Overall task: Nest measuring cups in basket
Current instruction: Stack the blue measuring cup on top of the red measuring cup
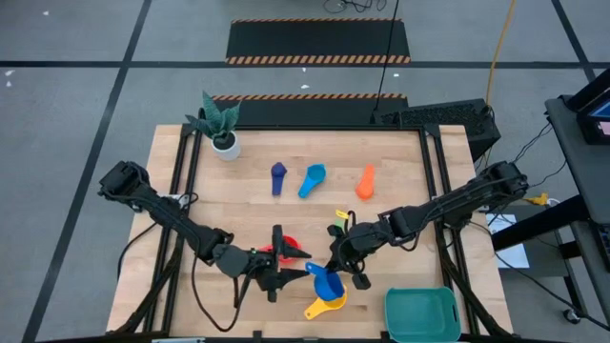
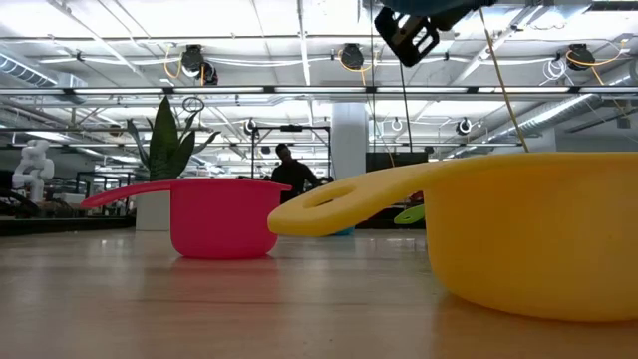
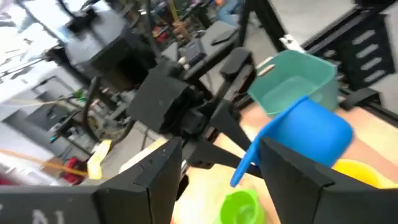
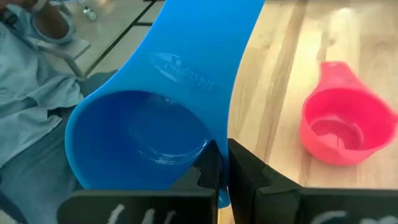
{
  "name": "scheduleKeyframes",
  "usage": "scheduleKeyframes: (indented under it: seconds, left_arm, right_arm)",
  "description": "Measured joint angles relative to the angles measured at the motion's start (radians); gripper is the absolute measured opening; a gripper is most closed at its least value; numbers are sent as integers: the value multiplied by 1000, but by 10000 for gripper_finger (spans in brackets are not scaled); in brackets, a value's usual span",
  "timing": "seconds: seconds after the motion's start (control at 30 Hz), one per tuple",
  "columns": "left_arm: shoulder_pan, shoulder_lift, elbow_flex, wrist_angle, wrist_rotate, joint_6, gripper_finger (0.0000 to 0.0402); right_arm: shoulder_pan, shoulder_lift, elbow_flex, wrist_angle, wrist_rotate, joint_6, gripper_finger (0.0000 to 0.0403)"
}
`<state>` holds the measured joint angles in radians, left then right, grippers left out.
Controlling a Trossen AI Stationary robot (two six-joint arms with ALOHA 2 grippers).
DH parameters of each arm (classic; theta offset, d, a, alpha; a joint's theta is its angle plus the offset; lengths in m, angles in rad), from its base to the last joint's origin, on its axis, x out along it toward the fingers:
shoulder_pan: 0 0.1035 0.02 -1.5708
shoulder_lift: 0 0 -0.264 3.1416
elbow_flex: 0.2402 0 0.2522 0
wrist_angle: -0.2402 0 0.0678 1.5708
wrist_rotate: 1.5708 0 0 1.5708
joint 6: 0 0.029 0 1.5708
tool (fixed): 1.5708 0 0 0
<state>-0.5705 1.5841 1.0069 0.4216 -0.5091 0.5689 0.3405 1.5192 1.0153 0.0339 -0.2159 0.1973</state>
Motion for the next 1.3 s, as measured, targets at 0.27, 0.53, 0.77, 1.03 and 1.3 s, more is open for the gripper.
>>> scheduleKeyframes:
  seconds: [0.27, 0.53, 0.77, 1.03, 1.3]
  left_arm:
    - [0, 0, 0, -89, 21, -1, 174]
    - [14, 0, 0, -89, 34, -2, 172]
    - [26, 0, 0, -96, 73, -6, 172]
    - [26, 0, 0, -98, 80, 3, 154]
    - [34, 0, 0, -106, 145, 14, 87]
  right_arm:
    - [-7, 13, 0, 3, -25, 18, 4]
    - [-11, 14, 0, 1, -26, 17, 4]
    - [-14, 14, 0, 1, -26, 16, 4]
    - [-14, 14, 0, 2, -26, 18, 4]
    - [-14, 14, 0, 1, -30, 16, 4]
